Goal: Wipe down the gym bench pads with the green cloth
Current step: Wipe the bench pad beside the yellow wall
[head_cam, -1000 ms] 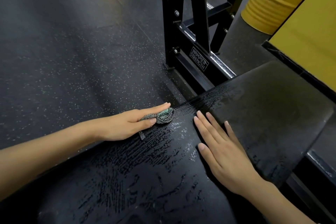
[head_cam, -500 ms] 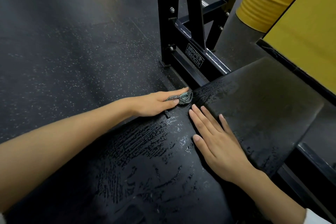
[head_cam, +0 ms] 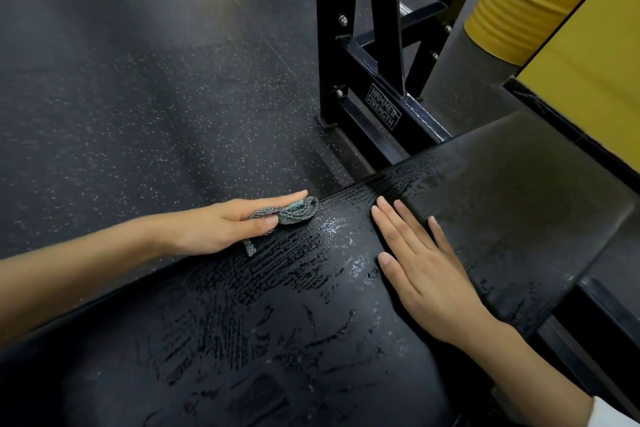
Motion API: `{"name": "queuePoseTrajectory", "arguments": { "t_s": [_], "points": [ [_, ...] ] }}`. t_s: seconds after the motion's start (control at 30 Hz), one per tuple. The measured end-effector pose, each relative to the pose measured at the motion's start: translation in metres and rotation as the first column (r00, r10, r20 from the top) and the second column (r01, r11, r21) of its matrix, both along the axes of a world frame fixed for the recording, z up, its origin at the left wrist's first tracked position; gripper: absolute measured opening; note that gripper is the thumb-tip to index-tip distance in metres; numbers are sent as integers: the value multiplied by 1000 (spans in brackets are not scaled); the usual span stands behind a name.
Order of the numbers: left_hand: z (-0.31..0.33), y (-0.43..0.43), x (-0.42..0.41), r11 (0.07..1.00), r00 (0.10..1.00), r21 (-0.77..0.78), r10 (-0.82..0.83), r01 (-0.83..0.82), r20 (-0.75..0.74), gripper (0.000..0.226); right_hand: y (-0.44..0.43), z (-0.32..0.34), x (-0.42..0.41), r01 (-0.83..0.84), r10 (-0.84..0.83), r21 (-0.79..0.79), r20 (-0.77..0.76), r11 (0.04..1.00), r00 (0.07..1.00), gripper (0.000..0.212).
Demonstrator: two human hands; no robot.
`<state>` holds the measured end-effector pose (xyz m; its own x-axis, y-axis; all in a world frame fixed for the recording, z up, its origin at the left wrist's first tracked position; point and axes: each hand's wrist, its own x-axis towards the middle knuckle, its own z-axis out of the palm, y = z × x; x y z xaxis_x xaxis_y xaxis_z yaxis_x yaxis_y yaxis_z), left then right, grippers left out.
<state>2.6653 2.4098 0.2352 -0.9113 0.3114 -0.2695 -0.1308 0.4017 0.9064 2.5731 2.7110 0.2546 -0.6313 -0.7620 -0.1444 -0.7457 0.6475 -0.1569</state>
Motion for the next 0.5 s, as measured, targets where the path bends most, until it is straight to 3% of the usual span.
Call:
{"name": "queuePoseTrajectory", "arguments": {
  "t_s": [0.5],
  "points": [
    [2,30,-47,999,997,-43,-35,33,-62,50,0,0,0,5,-5,4,-5,1000,1000,61]
  ]
}}
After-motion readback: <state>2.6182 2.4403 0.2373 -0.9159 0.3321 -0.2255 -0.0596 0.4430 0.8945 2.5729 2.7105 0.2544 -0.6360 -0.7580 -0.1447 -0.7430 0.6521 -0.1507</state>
